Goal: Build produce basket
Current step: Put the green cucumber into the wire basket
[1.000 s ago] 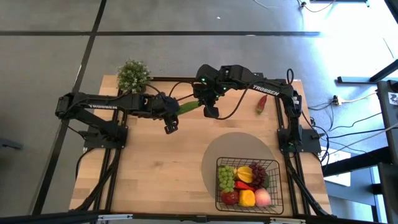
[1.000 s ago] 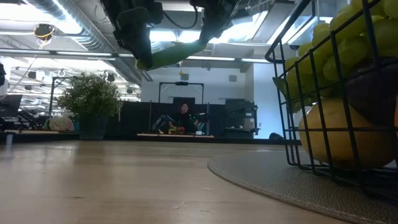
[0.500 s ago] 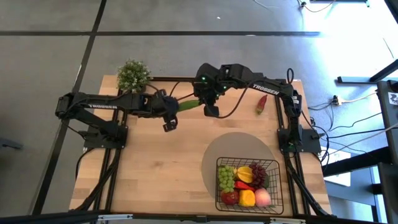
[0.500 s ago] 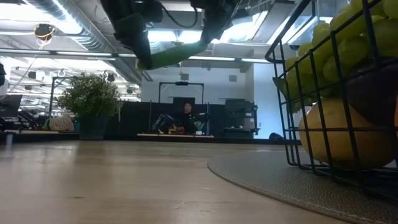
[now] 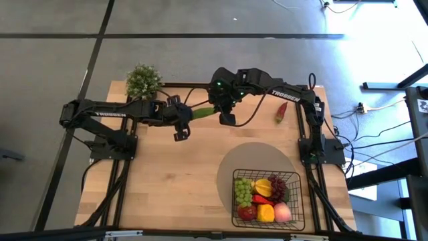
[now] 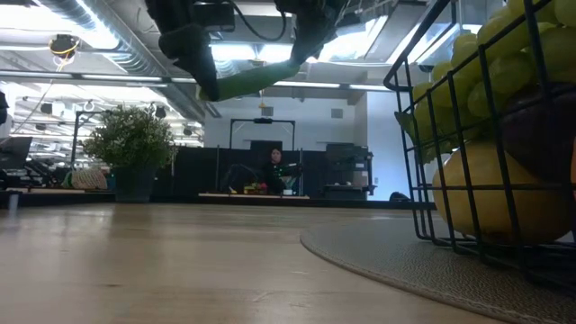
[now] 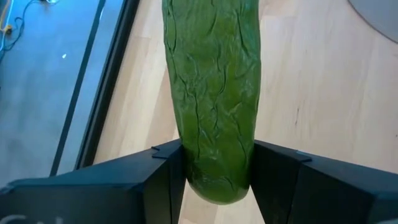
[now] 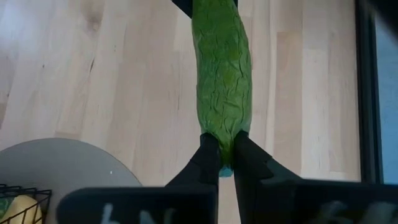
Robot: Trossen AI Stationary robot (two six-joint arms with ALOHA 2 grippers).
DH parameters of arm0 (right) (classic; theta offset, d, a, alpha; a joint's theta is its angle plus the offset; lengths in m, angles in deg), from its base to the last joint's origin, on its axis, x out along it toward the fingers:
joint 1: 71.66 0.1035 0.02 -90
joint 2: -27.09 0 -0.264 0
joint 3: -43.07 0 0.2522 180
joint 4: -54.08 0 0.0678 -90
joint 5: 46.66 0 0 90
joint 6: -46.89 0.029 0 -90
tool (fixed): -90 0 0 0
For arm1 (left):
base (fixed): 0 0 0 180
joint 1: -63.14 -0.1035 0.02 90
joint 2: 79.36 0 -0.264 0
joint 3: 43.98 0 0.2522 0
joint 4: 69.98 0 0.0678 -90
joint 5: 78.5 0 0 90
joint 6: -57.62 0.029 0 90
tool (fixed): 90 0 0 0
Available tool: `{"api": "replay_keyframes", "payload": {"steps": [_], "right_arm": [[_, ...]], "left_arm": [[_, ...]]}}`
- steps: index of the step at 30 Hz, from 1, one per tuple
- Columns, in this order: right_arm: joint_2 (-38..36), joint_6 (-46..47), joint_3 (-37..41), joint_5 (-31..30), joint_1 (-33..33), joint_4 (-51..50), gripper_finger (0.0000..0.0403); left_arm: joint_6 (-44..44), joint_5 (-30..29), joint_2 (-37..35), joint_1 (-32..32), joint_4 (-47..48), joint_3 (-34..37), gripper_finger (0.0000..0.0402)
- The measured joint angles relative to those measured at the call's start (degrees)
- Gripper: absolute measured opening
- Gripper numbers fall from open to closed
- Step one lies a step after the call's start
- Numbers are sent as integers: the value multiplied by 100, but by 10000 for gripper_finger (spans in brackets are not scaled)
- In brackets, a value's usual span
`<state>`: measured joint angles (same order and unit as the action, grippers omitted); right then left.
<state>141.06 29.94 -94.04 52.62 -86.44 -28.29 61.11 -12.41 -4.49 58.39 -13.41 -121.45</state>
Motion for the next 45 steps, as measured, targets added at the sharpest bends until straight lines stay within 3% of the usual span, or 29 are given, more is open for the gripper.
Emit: {"api": "replay_keyframes", "payload": {"steps": [19, 45], "right_arm": [[0, 2, 0, 0, -7, -4, 9], [0, 0, 2, -2, -86, 29, 9]], "left_arm": [[-36, 79, 0, 0, 4, 0, 126], [248, -313, 0, 2, 4, 2, 126]]}}
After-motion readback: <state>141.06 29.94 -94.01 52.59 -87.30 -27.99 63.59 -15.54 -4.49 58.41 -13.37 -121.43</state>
